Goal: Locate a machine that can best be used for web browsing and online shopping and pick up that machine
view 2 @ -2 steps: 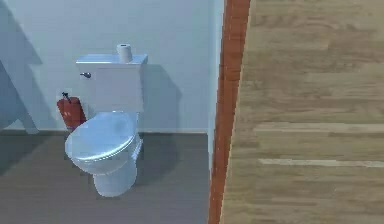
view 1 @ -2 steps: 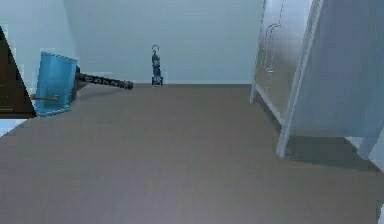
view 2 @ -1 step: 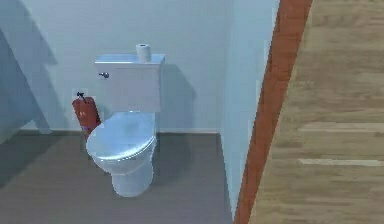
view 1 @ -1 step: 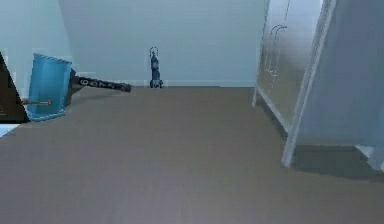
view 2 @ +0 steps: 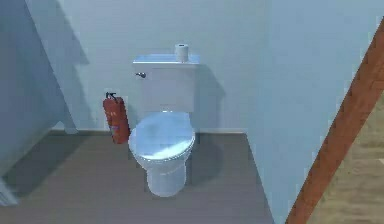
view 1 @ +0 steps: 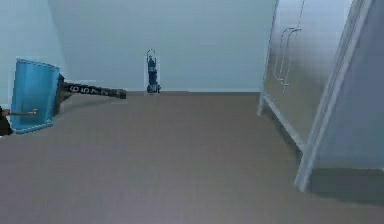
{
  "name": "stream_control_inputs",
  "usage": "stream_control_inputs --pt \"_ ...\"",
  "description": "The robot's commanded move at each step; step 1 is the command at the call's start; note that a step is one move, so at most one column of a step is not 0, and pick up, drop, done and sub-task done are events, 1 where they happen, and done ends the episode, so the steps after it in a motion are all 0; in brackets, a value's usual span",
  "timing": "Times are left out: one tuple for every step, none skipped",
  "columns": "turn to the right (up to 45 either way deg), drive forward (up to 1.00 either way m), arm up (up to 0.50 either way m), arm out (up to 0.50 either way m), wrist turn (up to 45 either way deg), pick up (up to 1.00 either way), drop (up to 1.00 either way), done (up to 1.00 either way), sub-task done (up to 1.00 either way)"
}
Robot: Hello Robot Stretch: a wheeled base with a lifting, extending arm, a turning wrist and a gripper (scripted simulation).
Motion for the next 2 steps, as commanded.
stream_control_inputs --pt "-45.0 0.0 0.0 0.0 0.0 0.0 0.0 0.0 0.0" --pt "-18.0 0.0 0.0 0.0 0.0 0.0 0.0 0.0 0.0"
